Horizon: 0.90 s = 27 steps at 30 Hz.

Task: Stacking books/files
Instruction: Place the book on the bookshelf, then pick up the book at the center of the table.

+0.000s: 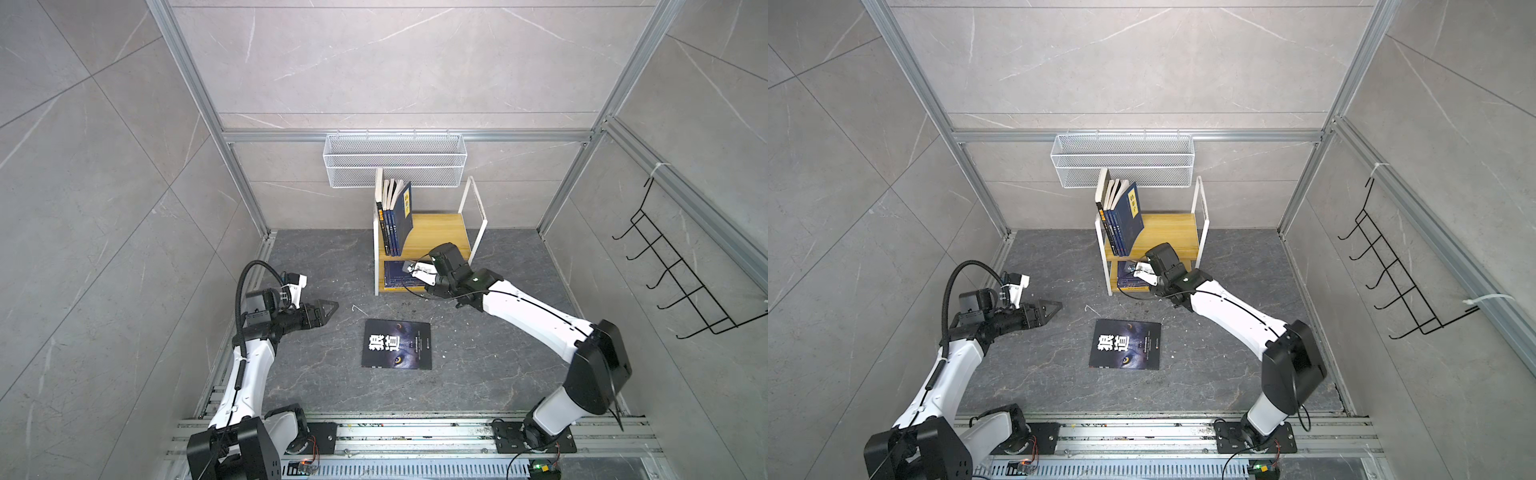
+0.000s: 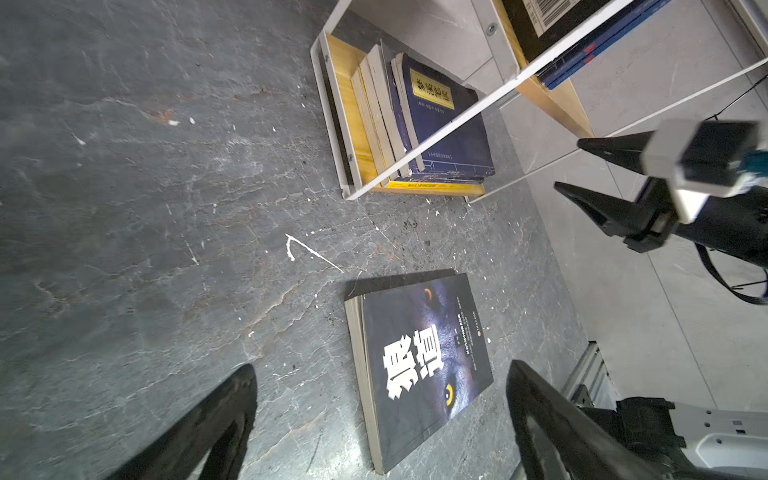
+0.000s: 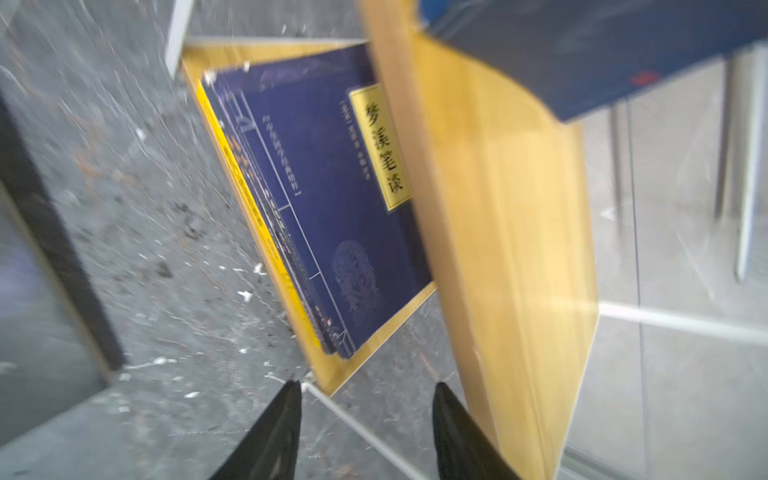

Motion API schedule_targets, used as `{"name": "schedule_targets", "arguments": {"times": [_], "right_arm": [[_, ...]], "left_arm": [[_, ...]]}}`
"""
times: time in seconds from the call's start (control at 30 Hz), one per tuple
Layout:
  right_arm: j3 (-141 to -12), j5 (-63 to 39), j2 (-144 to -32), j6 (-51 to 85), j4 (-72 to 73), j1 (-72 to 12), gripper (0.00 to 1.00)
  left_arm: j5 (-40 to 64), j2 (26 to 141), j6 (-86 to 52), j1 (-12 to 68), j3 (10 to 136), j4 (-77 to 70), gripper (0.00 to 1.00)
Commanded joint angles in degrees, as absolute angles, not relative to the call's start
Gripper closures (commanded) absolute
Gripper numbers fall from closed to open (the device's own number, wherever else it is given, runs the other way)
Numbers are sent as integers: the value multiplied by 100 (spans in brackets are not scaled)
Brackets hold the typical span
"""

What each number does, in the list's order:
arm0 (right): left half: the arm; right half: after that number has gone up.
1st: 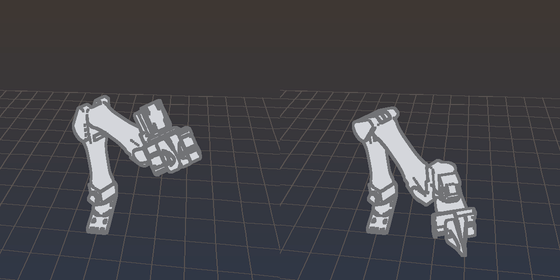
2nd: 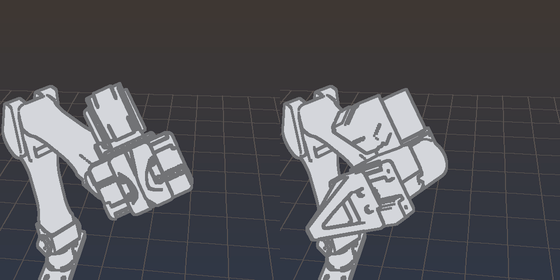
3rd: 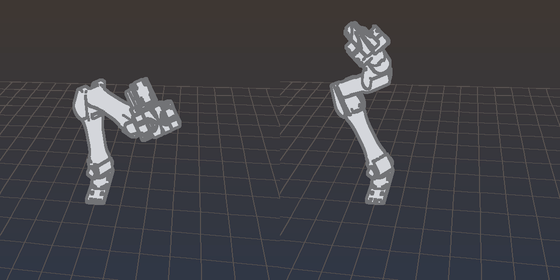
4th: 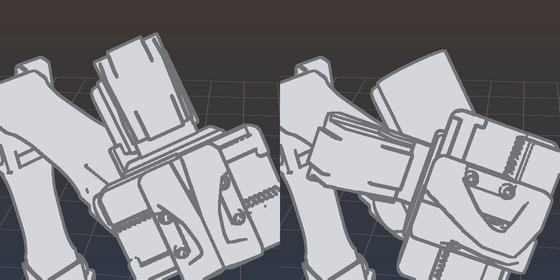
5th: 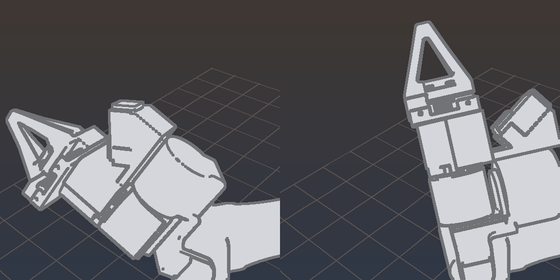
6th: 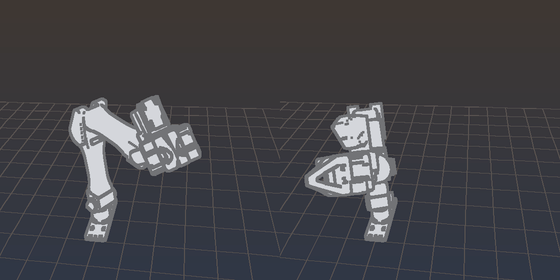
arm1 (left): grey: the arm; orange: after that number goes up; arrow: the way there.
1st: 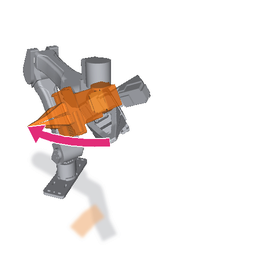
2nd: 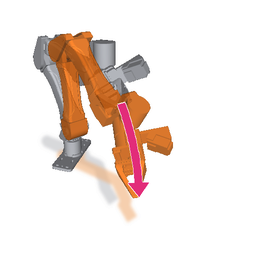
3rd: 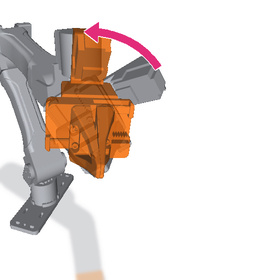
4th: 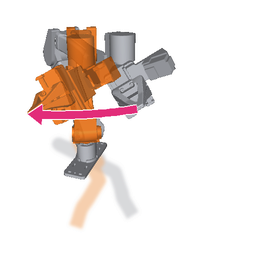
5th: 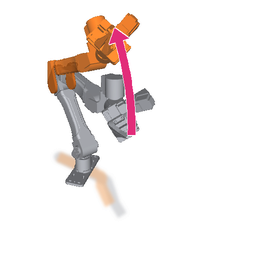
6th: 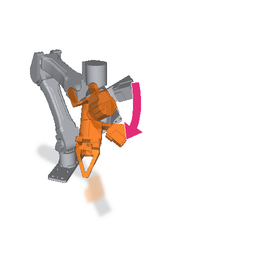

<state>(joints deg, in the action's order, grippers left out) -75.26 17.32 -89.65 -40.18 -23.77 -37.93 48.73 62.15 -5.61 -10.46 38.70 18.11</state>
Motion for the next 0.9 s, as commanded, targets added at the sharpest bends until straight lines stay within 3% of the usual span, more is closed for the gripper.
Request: {"name": "schedule_targets", "arguments": {"times": [0.0, 0.17, 0.3, 0.5, 0.87], "right_arm": [[-6880, 1371, -8299, -2048, -2716, -3884, 47], [-6015, 1822, -7583, 671, -2962, -4226, 53], [-5224, 1361, -7424, 2411, -2836, -4405, 56], [-4801, 1310, -7715, 3103, -2633, -4929, 59], [-4847, 1082, -8543, 3493, -2358, -5047, 68]], "left_arm": [[5128, 6418, -844, -750, 3784, 1473, 7], [4972, 6861, -1155, -327, 3750, 1438, 15], [4751, 7118, -1327, 67, 3607, 1212, 20], [4582, 7461, -1637, 400, 3467, 1000, 22], [4422, 8420, -2272, 747, 3520, 591, 22]]}}
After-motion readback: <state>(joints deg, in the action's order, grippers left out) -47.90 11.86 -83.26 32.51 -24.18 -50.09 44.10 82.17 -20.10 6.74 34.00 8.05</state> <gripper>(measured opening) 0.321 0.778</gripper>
